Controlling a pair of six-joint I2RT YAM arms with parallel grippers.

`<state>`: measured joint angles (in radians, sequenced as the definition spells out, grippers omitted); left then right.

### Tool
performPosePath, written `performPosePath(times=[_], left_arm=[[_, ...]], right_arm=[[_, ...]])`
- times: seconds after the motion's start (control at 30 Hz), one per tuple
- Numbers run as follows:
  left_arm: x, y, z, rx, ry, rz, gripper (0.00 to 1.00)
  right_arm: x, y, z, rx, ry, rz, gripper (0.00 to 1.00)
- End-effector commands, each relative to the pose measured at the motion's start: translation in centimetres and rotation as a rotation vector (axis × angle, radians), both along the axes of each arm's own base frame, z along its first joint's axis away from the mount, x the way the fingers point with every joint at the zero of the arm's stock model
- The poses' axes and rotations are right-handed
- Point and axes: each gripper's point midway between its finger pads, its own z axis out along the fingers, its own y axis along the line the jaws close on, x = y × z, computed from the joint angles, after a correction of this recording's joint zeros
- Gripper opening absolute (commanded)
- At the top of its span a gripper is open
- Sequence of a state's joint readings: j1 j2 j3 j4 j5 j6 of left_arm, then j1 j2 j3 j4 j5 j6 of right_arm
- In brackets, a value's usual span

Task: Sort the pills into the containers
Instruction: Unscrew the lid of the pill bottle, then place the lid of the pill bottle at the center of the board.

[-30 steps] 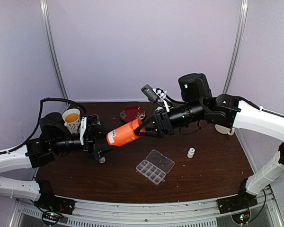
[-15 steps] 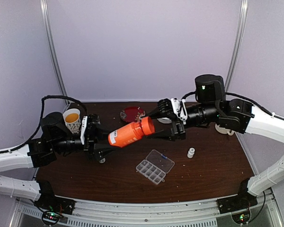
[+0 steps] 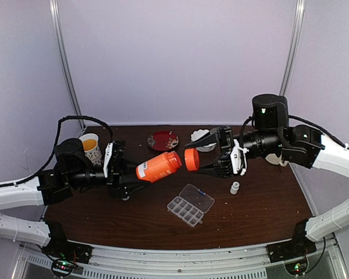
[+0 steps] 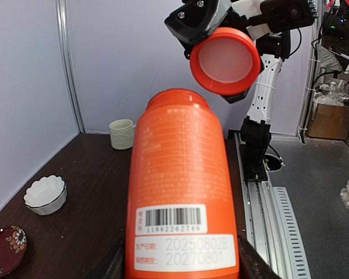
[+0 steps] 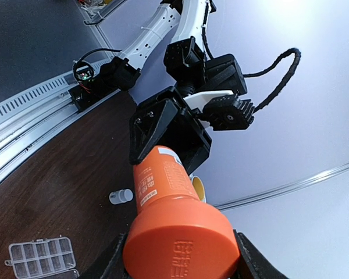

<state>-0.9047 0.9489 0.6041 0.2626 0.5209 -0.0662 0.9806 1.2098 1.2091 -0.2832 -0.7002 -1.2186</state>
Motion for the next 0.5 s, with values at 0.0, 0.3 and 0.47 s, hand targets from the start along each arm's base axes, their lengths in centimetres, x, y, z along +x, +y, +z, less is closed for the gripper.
performPosePath(times=[0.0, 0.3, 0.47], left_arm=[[-0.1, 0.1, 2.3, -0.062, -0.037, -0.001, 0.0], [0.2, 0.8, 1.7, -0.044, -0.047, 0.038, 0.0], [0.9, 1.3, 1.7, -0.051, -0.059, 0.092, 0.0]], right_arm=[[0.5, -0.8, 1.3, 0.025, 0.062, -0.075, 0.14], [7.3, -4.9, -0.8, 0.233, 0.522, -0.646, 0.21], [12.7, -11.1, -2.9, 0.43, 0.733, -1.145, 0.13]])
